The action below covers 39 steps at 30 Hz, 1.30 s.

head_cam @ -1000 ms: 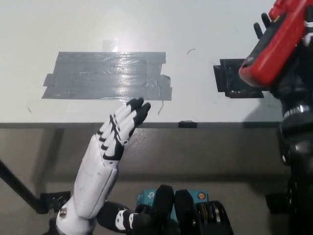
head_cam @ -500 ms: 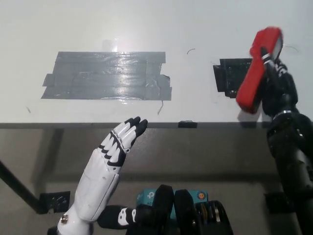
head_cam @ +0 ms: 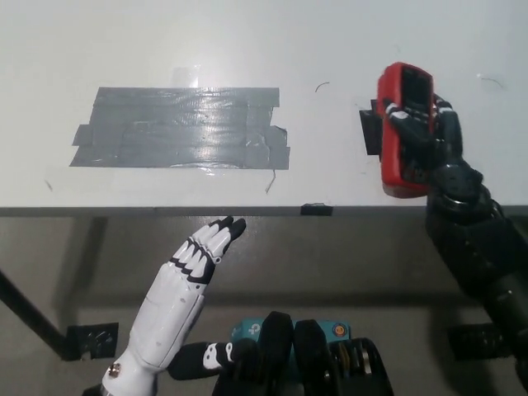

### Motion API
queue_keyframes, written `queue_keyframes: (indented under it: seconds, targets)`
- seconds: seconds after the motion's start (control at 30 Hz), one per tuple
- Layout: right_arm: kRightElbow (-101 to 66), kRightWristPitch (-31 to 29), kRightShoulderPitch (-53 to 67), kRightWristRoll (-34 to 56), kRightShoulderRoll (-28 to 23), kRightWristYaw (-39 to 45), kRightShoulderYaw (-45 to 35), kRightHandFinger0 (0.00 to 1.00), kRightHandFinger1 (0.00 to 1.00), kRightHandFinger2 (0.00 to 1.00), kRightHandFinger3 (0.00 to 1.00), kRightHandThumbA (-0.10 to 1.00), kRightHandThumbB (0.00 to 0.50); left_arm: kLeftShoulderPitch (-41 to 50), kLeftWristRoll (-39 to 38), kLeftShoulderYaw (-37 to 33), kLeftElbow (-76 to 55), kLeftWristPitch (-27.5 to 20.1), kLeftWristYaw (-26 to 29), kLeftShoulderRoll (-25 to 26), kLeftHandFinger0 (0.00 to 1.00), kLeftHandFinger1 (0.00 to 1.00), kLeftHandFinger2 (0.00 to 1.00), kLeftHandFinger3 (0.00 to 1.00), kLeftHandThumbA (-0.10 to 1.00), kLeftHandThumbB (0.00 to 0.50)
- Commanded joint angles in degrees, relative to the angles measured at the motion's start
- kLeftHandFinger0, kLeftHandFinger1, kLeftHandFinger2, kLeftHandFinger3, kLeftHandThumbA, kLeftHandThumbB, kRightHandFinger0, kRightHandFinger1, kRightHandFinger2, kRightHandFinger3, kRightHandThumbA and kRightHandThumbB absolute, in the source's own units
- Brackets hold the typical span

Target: The robot first picks the multimeter with right hand and then unfolds the black stand on the back of it using left hand

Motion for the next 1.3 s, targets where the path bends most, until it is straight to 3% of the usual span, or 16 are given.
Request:
queue_keyframes:
  seconds: [0.0, 0.03, 0.07, 0.1, 0.2, 0.3, 0.6, 0.87, 1.0, 1.13, 1.27]
  targets:
    - [8.66, -14.89, -16.99, -38.70, -5.08, -13.11, 17.34, 1.00, 0.96, 1.00, 1.00, 0.05, 0.252, 0.33, 2.67, 1.55, 1.73, -0.69, 8.74, 3.58, 1.00, 1.00, 1.00, 1.00, 1.00, 0.203]
    - [8.53, -14.43, -17.03, -38.94, -5.33, -12.48, 18.04, 1.00, 0.99, 1.00, 0.99, 0.10, 0.262, 0.29, 2.74, 1.52, 1.76, -0.69, 8.77, 3.59, 1.00, 1.00, 1.00, 1.00, 1.00, 0.204]
    - [5.46, -11.13, -16.58, -38.49, -6.60, -4.66, 19.83, 1.00, 1.00, 1.00, 1.00, 0.34, 0.388, 0.32, 2.84, 1.65, 1.75, -0.69, 8.86, 3.47, 1.00, 1.00, 1.00, 1.00, 1.00, 0.206]
    - [4.84, -9.93, -16.45, -38.03, -6.89, -1.68, 20.61, 1.00, 1.00, 1.00, 1.00, 0.45, 0.437, 0.33, 2.72, 1.70, 1.77, -0.69, 8.86, 3.42, 1.00, 1.00, 1.00, 1.00, 1.00, 0.207]
    - [6.92, -7.53, -17.11, -37.97, -6.86, 4.03, 24.03, 1.00, 1.00, 1.00, 1.00, 0.57, 0.497, 0.28, 2.11, 2.03, 1.54, -0.69, 8.21, 3.08, 1.00, 1.00, 1.00, 1.00, 1.00, 0.212]
    - [9.14, -6.97, -16.40, -36.78, -5.93, 8.32, 26.21, 1.00, 1.00, 1.00, 1.00, 0.62, 0.500, 0.18, 2.20, 2.27, 1.46, -0.69, 8.09, 3.06, 1.00, 1.00, 1.00, 1.00, 1.00, 0.214]
    - [13.17, -7.11, -15.42, -36.89, -3.62, 10.75, 30.06, 1.00, 1.00, 1.00, 1.00, 0.69, 0.500, -0.58, 2.03, 2.34, 2.15, -0.69, 9.47, 3.73, 1.00, 1.00, 1.00, 1.00, 1.00, 0.219]
    - [12.18, -8.88, -15.45, -38.56, -4.65, 8.03, 26.80, 1.00, 1.00, 1.00, 1.00, 0.85, 0.500, -1.23, 1.80, 2.73, 2.59, -0.69, 10.89, 4.58, 1.00, 1.00, 1.00, 1.00, 1.00, 0.222]
    - [5.67, -8.22, -14.87, -41.80, -6.64, 3.53, 23.22, 1.00, 1.00, 1.00, 1.00, 0.86, 0.500, -1.56, 1.74, 2.72, 2.64, -0.69, 11.42, 5.11, 1.00, 1.00, 1.00, 1.00, 1.00, 0.209]
    - [-5.30, -2.89, -14.55, -47.15, -9.44, 0.97, 18.45, 1.00, 1.00, 1.00, 1.00, 0.98, 0.489, -1.91, 2.24, 3.00, 2.80, -0.69, 11.59, 4.86, 1.00, 1.00, 1.00, 1.00, 1.00, 0.211]
    - [-9.21, -1.57, -14.45, -50.22, -10.44, 0.56, 15.08, 1.00, 1.00, 1.00, 1.00, 1.00, 0.491, -2.41, 2.94, 2.49, 3.43, -0.69, 12.62, 4.79, 1.00, 1.00, 1.00, 1.00, 1.00, 0.213]
